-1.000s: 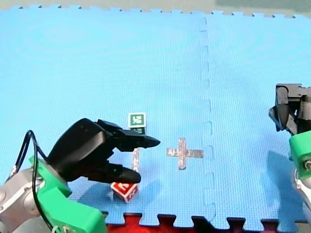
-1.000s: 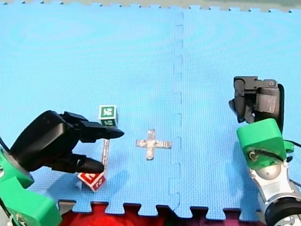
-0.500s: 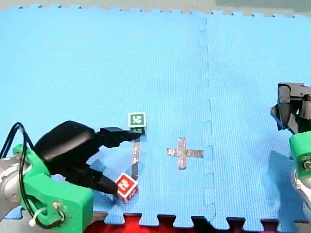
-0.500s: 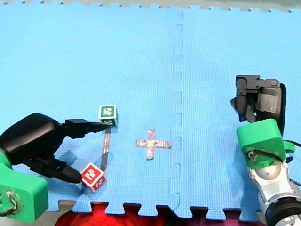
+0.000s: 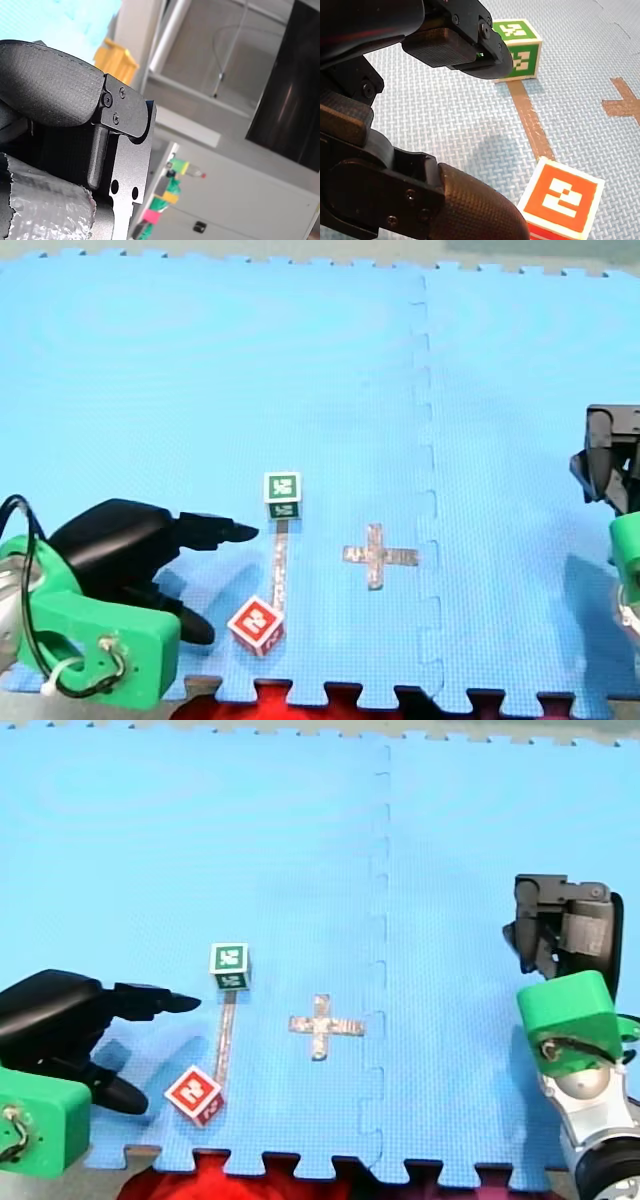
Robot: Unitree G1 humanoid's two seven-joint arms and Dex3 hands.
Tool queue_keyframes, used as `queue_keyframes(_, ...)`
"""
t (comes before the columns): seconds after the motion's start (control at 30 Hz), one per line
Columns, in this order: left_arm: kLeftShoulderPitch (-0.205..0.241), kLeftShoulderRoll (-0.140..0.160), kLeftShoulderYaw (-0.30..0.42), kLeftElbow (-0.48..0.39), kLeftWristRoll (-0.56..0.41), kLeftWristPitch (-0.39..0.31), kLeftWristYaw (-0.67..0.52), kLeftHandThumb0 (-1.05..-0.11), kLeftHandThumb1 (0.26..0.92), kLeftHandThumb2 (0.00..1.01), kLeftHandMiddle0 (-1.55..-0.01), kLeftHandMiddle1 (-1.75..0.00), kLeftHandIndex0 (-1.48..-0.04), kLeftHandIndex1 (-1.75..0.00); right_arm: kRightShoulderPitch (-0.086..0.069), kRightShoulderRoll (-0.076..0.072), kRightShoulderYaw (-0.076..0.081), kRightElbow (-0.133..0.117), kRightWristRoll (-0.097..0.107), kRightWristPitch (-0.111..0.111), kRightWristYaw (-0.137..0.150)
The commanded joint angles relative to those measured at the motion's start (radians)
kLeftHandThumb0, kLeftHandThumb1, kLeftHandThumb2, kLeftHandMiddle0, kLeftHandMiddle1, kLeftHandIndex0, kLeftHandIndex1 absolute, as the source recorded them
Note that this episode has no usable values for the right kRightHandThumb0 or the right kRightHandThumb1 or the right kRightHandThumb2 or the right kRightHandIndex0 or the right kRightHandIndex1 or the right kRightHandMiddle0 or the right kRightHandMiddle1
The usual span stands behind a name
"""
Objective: Stack cube left
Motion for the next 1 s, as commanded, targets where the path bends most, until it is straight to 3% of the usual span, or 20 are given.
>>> queue_keyframes(0.0,-0.017,-0.005,0.000,0.040,-0.005,-0.022,0.010,-1.048,0.893,0.01,-0.86,-1.75,-0.51,-0.04,-0.002,-0.008,-0.005,-0.001,0.010,-0.005,0.005)
queue_keyframes(0.23,-0.055,-0.026,-0.003,0.144,-0.004,-0.112,0.044,-1.048,0.873,0.00,-0.86,-1.75,-0.51,-0.03,-0.008,-0.014,-0.013,0.003,0.027,-0.010,0.030)
queue_keyframes(0.5,-0.073,-0.035,-0.001,0.191,-0.009,-0.165,0.060,-1.044,0.827,0.00,-0.86,-1.75,-0.51,-0.02,-0.015,-0.013,-0.016,0.006,0.032,-0.008,0.038)
queue_keyframes(0.7,-0.069,-0.052,0.004,0.220,-0.025,-0.205,0.077,-0.950,0.754,0.00,-0.86,-1.75,-0.60,-0.04,-0.017,-0.013,-0.020,0.005,0.038,-0.014,0.047)
queue_keyframes(0.97,-0.078,-0.076,0.004,0.275,-0.050,-0.228,0.063,-0.902,0.739,0.00,-0.85,-1.75,-0.63,-0.04,-0.018,-0.011,-0.022,0.003,0.037,-0.011,0.046)
